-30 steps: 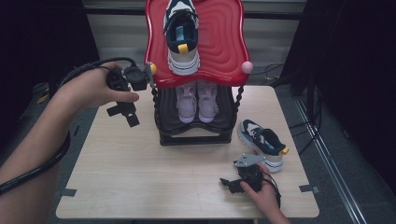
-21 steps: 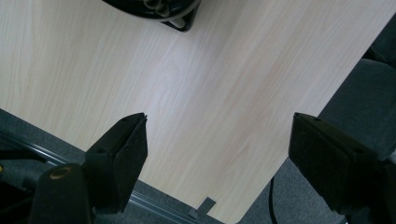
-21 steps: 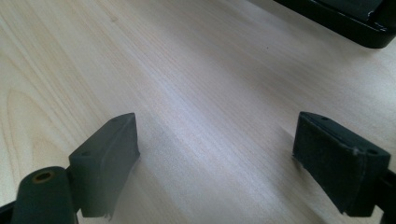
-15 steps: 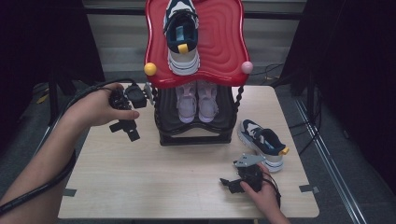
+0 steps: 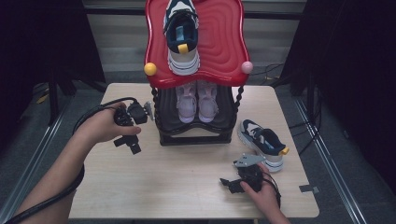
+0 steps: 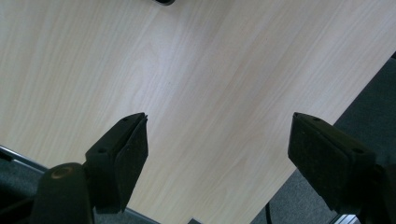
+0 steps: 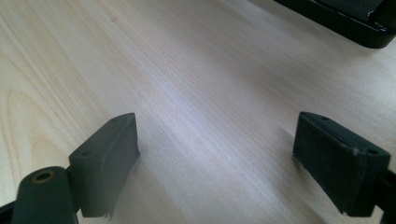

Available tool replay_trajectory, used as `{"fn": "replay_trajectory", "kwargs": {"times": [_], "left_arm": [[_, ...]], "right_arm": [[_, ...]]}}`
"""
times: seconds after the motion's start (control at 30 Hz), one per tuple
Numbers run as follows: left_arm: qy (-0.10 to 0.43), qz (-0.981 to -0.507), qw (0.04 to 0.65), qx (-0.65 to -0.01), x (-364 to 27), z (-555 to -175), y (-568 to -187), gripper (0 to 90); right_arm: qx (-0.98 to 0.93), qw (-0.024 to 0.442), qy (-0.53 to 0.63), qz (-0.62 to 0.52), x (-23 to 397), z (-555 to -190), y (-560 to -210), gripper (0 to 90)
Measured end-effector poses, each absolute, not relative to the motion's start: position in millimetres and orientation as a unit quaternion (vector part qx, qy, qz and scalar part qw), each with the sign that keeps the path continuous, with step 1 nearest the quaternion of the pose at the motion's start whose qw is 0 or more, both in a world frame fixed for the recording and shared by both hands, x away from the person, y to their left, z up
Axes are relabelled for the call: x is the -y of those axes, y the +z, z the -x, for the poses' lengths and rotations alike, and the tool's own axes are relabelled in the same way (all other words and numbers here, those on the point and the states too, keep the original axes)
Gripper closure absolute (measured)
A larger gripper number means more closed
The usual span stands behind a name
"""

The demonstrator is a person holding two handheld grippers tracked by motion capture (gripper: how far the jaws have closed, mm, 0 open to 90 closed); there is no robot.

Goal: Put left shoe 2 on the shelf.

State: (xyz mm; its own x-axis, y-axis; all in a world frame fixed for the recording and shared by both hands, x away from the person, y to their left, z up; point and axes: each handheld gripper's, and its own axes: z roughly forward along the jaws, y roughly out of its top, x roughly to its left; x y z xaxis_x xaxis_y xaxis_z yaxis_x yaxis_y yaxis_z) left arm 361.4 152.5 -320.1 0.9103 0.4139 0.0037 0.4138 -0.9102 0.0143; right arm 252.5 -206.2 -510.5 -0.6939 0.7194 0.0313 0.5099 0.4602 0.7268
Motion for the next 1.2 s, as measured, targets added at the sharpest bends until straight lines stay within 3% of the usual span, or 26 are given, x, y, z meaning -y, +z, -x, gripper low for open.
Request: {"fn": "replay_trajectory", "kwargs": {"times": [0.57, 1.2], "left_arm": [[-0.015, -0.976, 0.010, -0.217, -158.1, -364.6, -373.6, 20.0], [0.004, -0.966, 0.067, -0.249, -159.4, -365.4, -435.3, 20.0]], "right_arm": [[-0.843, 0.142, 0.370, -0.365, 206.2, -252.4, -510.6, 13.5], [-0.843, 0.140, 0.369, -0.366, 206.1, -252.1, -510.5, 13.5]]}}
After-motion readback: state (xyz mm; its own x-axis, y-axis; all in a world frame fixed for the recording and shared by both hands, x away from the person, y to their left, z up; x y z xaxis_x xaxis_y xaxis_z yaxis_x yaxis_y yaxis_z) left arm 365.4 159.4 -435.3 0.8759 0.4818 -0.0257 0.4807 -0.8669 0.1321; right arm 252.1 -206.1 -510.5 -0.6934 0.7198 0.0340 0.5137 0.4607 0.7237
